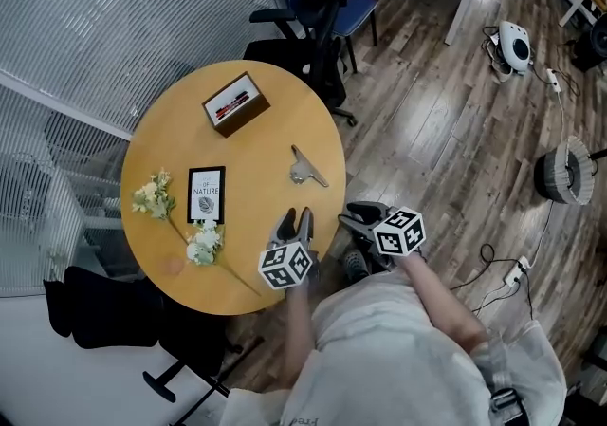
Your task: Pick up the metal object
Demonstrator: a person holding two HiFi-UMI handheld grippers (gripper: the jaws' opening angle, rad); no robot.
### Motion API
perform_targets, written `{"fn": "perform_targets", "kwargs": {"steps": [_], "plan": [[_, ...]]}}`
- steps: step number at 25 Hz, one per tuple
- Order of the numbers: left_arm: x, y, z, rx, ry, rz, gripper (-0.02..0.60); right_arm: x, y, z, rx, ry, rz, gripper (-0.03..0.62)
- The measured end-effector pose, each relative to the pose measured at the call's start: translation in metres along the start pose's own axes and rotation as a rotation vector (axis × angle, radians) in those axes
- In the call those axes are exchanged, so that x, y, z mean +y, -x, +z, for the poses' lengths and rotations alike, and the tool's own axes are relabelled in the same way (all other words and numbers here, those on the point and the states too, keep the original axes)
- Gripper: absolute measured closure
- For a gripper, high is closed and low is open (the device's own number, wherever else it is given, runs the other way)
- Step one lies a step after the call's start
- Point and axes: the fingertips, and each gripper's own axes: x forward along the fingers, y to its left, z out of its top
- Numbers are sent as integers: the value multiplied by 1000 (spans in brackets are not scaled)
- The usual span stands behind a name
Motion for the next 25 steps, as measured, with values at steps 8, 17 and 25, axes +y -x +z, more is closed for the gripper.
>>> {"fn": "perform_targets", "kwargs": {"steps": [8,17,25], "plan": [[1,-30,15,10,4,6,433,-24,-9,28,4,6,0,445],[17,-63,29,7,43,43,433,-49,-25,57,37,25,11,445],[40,-87,26,33,31,115,433,-66,-38,77,82,55,31,445]]}}
